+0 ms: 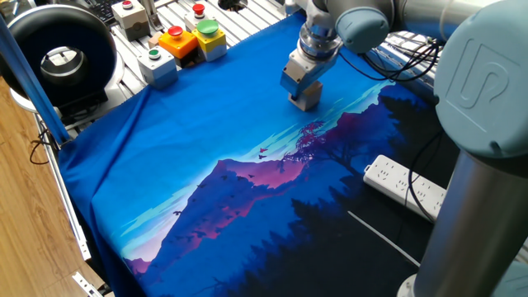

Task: Pick up the small block on the left and move it to the right

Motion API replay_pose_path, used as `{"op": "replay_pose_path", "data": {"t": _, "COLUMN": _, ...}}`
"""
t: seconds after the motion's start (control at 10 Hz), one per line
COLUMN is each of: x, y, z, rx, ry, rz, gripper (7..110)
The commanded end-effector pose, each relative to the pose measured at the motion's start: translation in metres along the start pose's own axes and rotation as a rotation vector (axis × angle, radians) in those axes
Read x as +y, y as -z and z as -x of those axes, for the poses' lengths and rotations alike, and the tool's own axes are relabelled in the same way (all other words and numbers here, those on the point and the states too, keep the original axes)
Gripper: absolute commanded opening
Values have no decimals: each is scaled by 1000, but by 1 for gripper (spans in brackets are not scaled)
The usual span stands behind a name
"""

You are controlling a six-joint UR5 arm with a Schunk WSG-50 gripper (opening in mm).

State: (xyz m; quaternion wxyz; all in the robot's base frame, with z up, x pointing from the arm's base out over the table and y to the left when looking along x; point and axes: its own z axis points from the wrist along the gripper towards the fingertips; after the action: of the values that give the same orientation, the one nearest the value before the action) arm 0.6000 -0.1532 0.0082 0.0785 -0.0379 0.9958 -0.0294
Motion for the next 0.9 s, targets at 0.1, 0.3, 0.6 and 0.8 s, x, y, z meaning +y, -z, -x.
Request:
{"op": "replay_pose_path", "data": {"t": 0.1, "x": 6, "y": 7, "z": 5, "rx": 3, "ry": -29, "rz": 2, "gripper": 7}}
{"op": "replay_pose_path", "data": {"t": 0.3, "x": 10, "y": 11, "z": 7, "rx": 9, "ry": -38, "rz": 3, "gripper": 7}}
{"op": "replay_pose_path", "data": {"t": 0.6, "x": 10, "y": 20, "z": 5, "rx": 15, "ry": -39, "rz": 8, "gripper": 7}}
{"op": "replay_pose_path", "data": {"t": 0.8, "x": 7, "y": 32, "z": -1, "rx": 26, "ry": -33, "rz": 13, "gripper": 7}}
